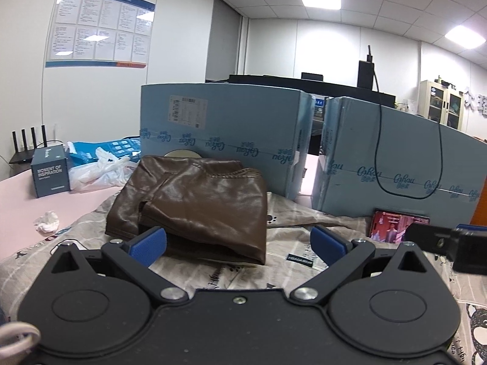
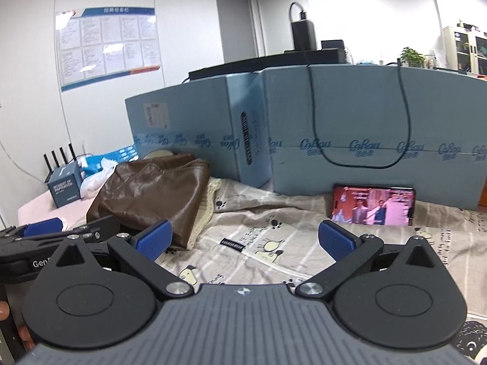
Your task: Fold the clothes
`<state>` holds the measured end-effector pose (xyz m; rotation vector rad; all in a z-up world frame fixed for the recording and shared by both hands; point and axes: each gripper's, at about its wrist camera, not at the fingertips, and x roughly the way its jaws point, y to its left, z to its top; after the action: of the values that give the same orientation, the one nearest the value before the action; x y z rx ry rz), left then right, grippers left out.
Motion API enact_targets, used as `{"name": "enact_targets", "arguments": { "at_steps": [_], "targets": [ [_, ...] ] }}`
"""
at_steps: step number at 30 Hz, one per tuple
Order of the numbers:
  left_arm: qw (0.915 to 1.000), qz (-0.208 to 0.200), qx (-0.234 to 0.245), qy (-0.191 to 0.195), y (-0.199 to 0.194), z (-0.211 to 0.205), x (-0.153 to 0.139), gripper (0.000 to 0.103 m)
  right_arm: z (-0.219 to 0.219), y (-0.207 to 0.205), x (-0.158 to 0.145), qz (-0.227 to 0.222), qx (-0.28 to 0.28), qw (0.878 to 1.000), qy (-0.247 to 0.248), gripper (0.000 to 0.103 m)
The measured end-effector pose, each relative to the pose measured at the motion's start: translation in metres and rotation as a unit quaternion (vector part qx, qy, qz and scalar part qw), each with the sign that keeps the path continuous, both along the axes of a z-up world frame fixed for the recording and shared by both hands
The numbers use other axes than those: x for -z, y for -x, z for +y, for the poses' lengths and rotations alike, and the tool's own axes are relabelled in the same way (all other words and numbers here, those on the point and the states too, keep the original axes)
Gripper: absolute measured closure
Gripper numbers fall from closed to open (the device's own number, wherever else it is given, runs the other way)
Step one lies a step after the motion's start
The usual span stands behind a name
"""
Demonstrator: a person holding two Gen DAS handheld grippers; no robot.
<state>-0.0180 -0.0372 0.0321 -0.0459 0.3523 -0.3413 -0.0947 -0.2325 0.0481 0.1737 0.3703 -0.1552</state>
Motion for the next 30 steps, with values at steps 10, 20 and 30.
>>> {"name": "enact_targets", "arguments": {
  "at_steps": [10,20,30],
  "targets": [
    [0.9998,-0.007,0.019,-0.001,0.009,-0.009,-0.005,0.0,-0.015,0.018,0.0,-0.004,0.038,0.999,-0.009,0.0],
    [0.998,-0.01,0.062,0.002,0.022,-0.029,-0.008,0.0,-0.027,0.046,0.003,-0.015,0.069,0.997,-0.018,0.0],
    [0.9928,-0.001,0.119,-0.008,0.03,-0.075,-0.006,0.0,-0.057,0.079,0.01,-0.013,0.129,0.991,-0.025,0.0]
  ]
}}
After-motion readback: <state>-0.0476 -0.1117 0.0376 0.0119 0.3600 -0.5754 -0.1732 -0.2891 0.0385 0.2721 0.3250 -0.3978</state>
